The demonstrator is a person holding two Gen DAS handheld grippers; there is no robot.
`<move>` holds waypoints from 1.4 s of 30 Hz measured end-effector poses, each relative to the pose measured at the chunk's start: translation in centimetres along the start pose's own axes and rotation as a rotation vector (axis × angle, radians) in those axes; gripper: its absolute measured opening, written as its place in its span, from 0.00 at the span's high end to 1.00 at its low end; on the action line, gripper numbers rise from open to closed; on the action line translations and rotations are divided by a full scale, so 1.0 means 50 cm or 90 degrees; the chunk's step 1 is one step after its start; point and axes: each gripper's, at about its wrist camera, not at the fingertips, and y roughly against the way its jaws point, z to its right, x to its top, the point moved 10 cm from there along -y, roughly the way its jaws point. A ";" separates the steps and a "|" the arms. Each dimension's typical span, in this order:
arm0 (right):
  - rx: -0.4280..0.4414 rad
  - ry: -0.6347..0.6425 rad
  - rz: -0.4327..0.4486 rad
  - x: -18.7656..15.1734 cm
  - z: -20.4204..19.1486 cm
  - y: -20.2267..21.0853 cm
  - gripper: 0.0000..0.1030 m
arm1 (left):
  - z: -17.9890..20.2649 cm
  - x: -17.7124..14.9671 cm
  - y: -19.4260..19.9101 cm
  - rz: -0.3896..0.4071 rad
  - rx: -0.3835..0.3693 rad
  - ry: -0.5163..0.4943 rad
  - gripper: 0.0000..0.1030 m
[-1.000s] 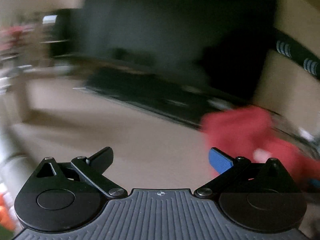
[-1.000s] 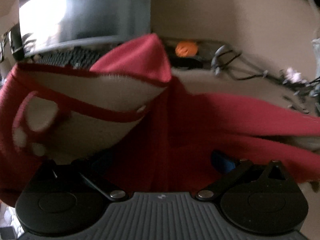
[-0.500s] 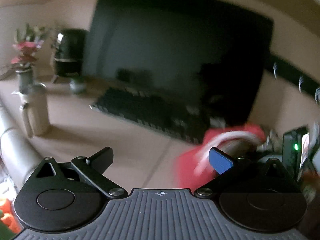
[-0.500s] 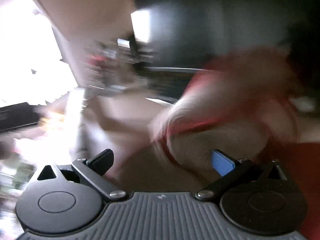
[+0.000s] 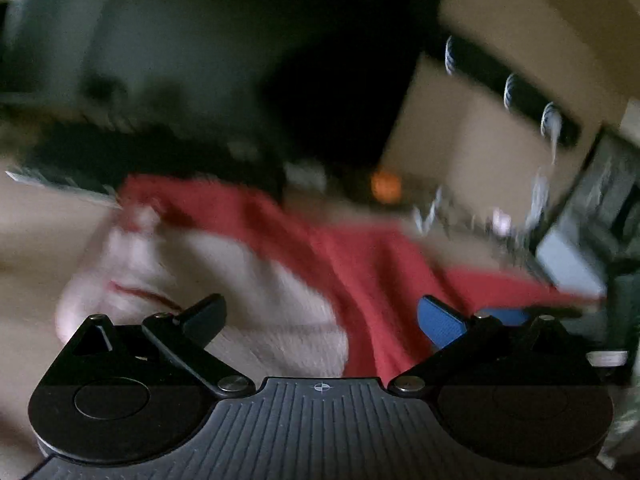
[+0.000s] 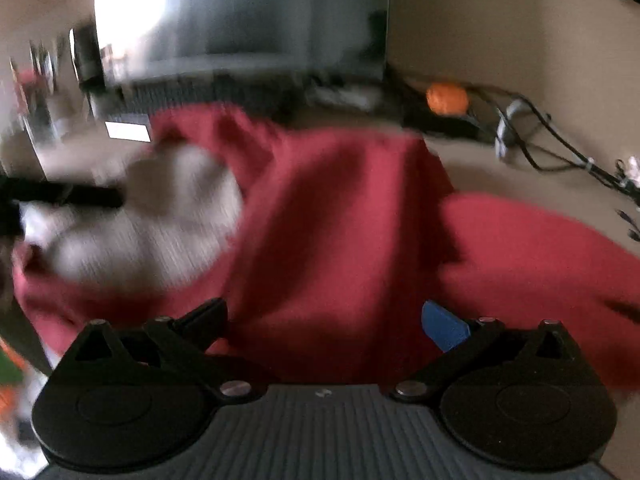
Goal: Fold clothes
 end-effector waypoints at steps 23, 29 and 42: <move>-0.072 -0.162 0.075 -0.016 0.170 0.162 0.00 | 0.256 -0.122 -0.068 -0.210 -0.254 -0.060 0.00; 0.029 -0.050 -0.008 -0.081 -0.050 0.082 0.00 | 0.061 -0.057 -0.124 -0.172 -0.053 -0.114 0.00; -0.020 0.022 -0.106 -0.158 0.088 0.110 0.00 | 0.107 -0.133 -0.129 -0.234 -0.080 -0.122 0.00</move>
